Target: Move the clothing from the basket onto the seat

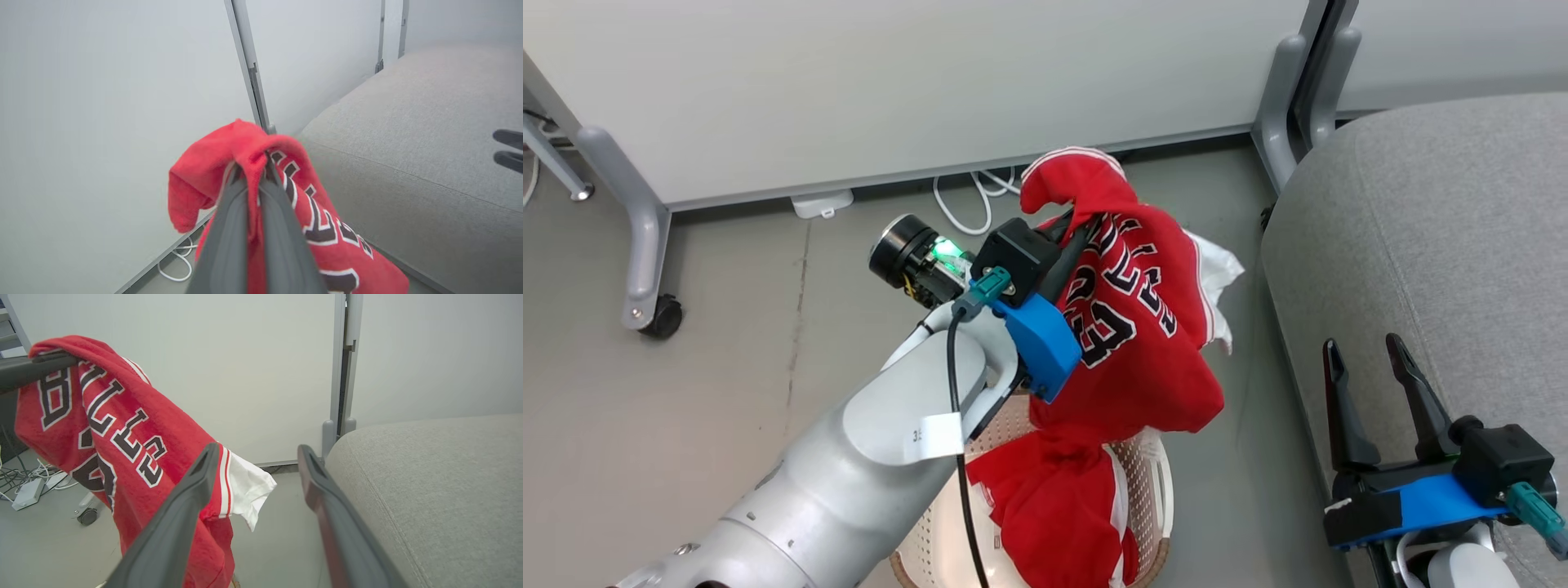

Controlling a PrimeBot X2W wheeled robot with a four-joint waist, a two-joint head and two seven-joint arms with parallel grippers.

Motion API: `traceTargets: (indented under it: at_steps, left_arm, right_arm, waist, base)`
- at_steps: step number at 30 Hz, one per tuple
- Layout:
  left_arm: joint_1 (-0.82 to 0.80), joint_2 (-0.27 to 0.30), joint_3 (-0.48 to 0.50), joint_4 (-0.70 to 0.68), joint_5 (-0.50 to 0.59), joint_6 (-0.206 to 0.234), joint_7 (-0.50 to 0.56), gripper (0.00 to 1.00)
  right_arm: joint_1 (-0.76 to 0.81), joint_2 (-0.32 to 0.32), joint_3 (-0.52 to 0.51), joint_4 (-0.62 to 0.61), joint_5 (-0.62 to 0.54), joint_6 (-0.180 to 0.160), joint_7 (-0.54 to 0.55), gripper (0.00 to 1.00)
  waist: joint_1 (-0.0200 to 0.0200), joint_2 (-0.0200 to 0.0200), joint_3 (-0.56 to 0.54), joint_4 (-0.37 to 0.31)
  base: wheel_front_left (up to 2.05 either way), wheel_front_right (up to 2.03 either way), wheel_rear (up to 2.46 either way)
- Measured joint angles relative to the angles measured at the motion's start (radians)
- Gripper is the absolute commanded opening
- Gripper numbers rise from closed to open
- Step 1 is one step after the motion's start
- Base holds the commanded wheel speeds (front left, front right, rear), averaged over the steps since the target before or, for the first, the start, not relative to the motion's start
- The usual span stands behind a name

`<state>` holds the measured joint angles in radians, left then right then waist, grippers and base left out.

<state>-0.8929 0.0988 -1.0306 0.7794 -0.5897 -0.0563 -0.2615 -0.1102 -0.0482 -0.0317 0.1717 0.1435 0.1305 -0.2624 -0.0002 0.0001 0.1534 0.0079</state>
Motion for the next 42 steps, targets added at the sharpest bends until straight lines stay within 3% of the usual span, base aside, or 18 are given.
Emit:
traceTargets:
  at_steps: [11, 30, 42]
  left_arm:
    - [0.068, 0.014, 0.107, -0.16, 0.057, 0.013, 0.0, 0.0]
    - [0.108, 0.033, 0.099, -0.256, 0.069, 0.02, 0.006, 0.0]
    - [0.107, 0.043, 0.091, -0.259, 0.063, 0.029, 0.013, 0.0]
  right_arm:
    - [0.062, 0.0, -0.016, 0.009, 0.007, 0.0, 0.0, 1.0]
    - [0.103, 0.0, -0.007, 0.004, 0.011, 0.0, 0.0, 1.0]
    - [0.047, 0.0, 0.107, -0.06, -0.009, 0.0, 0.0, 1.0]
  waist:
    - [0.0001, 0.0, -0.084, -0.005]
    - [0.0002, 0.0, -0.137, 0.013]
    - [0.0002, 0.0, -0.118, 0.014]
  base:
    - [0.0, 0.0, 0.0]
    - [0.0, 0.0, 0.0]
    - [0.0, 0.0, 0.0]
